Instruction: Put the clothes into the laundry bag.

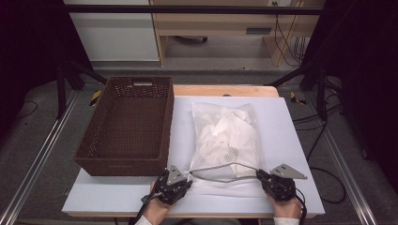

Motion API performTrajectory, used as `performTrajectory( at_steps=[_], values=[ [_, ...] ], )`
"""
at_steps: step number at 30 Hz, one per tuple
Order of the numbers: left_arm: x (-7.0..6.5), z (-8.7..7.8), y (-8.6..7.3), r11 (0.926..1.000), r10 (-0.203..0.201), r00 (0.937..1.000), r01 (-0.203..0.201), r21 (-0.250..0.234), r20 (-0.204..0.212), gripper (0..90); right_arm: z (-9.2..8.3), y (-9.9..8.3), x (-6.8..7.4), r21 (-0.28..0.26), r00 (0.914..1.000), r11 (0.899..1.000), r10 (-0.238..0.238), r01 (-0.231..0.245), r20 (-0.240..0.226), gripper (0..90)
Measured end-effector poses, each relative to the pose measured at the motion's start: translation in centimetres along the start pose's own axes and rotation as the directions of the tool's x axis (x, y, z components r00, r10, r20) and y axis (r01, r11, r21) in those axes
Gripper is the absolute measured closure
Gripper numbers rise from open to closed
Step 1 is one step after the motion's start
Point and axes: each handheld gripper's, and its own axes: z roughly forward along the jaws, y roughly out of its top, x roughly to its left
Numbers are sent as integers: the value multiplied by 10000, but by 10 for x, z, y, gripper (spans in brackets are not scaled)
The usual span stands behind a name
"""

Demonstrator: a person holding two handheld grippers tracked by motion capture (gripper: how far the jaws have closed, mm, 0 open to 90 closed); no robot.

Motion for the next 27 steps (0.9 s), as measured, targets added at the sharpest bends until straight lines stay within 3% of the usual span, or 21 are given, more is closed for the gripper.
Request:
performTrajectory(
  at_steps=[2,5,8,10,12,14,15,17,19,21,24,26,27],
  values=[
    [-1,0,0,10000,33,10000,-33,-1,-5,831,6,-1,1,104,10000,9999,-35,34,34,680],
    [0,0,0,10000,17,10000,-17,-14,9,836,2,2,9,-286,9996,9993,-234,230,-148,632],
    [-1,0,0,10000,42,10000,-42,-27,17,852,-5,9,20,-699,9978,9963,-532,504,-394,733],
    [-2,-1,1,9999,76,10000,-76,-68,30,863,-1,12,27,-369,9945,9977,-598,569,-859,859],
    [-2,-2,1,9999,110,9999,-110,-69,29,866,10,13,29,153,9941,9981,-583,599,-917,900],
    [-2,-2,1,9999,112,9999,-111,-69,44,869,30,15,31,975,9963,9939,-450,520,-733,900],
    [-2,-3,1,9999,118,9999,-118,-76,45,869,36,16,30,1136,9970,9925,-371,447,-679,900],
    [-2,-4,2,9999,131,9999,-131,-59,34,871,44,22,29,1099,9982,9935,-240,299,-542,900],
    [-2,-4,2,9999,124,9999,-124,-15,50,872,54,29,28,1061,9978,9926,-620,591,247,900],
    [-2,-4,1,9998,180,9998,-180,-18,41,872,66,35,23,779,9965,9961,-464,409,694,900],
    [-3,-3,1,9998,211,9997,-211,-8,100,873,78,40,16,494,9862,9978,-515,442,1573,900],
    [-3,-3,1,9997,245,9997,-245,31,74,872,78,40,15,415,9859,9984,-440,377,1612,900],
    [-3,-3,1,9998,218,9997,-219,10,97,872,71,38,17,355,9925,9990,-327,287,1181,828]
  ],
)
